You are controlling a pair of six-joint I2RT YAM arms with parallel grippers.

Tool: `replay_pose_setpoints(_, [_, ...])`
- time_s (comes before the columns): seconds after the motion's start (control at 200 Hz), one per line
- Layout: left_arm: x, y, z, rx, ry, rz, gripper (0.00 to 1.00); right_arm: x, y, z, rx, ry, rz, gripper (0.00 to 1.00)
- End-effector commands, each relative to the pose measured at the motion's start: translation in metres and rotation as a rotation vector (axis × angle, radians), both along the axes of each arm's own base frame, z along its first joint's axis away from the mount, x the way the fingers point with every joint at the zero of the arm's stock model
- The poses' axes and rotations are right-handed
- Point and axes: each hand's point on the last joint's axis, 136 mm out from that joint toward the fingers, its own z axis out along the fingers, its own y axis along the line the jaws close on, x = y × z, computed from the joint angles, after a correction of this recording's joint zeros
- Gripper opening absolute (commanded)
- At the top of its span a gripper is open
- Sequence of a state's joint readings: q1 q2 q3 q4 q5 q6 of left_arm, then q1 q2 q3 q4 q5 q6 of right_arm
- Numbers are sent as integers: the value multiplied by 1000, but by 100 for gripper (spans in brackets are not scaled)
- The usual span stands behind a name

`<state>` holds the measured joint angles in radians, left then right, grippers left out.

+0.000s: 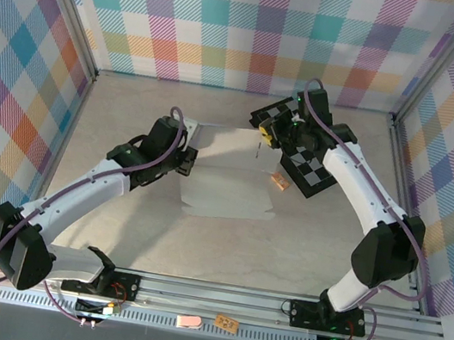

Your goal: Fold the paper box

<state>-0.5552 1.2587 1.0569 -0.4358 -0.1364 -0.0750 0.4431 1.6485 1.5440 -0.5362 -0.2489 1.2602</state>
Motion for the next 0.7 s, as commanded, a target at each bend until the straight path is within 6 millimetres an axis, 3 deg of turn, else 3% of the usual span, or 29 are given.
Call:
replay_pose_setpoints(0.0, [-3,-11,17,-40,-52,-35,0,7,8,10,100,-5,-41,7])
replay_pose_setpoints(0.105, [-2,-10,19,-40,-61,-23,0,5,6,9,117,6,-69,0])
replay_pose_setpoints(0.29, [0,-10,20,-41,-63,-11,0,4,1,16,114,-26,-89,0])
replay_pose_setpoints(0.475, [1,-11,19,-41,-53,-7,0,-3,-12,37,43,-90,-67,41])
replay_pose_setpoints(0.59, [2,-12,18,-41,-49,-8,0,-10,-29,41,21,-100,-78,56])
replay_pose_setpoints(0.695, [2,-12,18,-41,-48,-10,0,-15,-47,36,19,-75,-99,62])
